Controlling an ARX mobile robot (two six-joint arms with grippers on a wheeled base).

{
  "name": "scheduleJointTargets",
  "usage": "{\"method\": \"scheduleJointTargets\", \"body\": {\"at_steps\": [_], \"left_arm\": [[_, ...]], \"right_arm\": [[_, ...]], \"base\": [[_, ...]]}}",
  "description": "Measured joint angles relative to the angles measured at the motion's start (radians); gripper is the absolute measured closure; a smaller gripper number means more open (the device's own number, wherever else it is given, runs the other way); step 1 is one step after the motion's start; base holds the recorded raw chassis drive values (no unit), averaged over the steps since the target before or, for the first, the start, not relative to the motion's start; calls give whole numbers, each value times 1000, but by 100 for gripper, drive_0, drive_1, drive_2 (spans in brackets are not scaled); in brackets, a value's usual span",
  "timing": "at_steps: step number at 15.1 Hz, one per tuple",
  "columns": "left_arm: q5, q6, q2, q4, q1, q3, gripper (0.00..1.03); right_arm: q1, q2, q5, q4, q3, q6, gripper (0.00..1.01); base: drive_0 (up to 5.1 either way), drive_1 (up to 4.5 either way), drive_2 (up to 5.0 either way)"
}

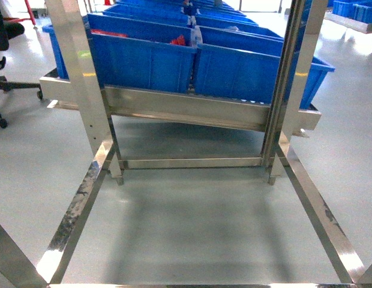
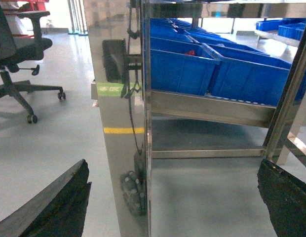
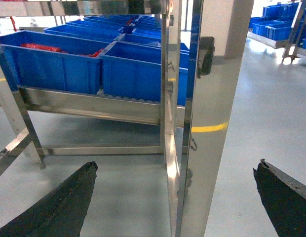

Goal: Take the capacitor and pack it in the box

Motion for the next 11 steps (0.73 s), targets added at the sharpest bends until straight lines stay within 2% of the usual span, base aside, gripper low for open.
{"method": "scheduleJointTargets", "body": {"at_steps": [11], "left_arm": [[0,0,0,0,0,0,5]], "right_arm": [[0,0,0,0,0,0,3]], "base": [[0,0,0]]}}
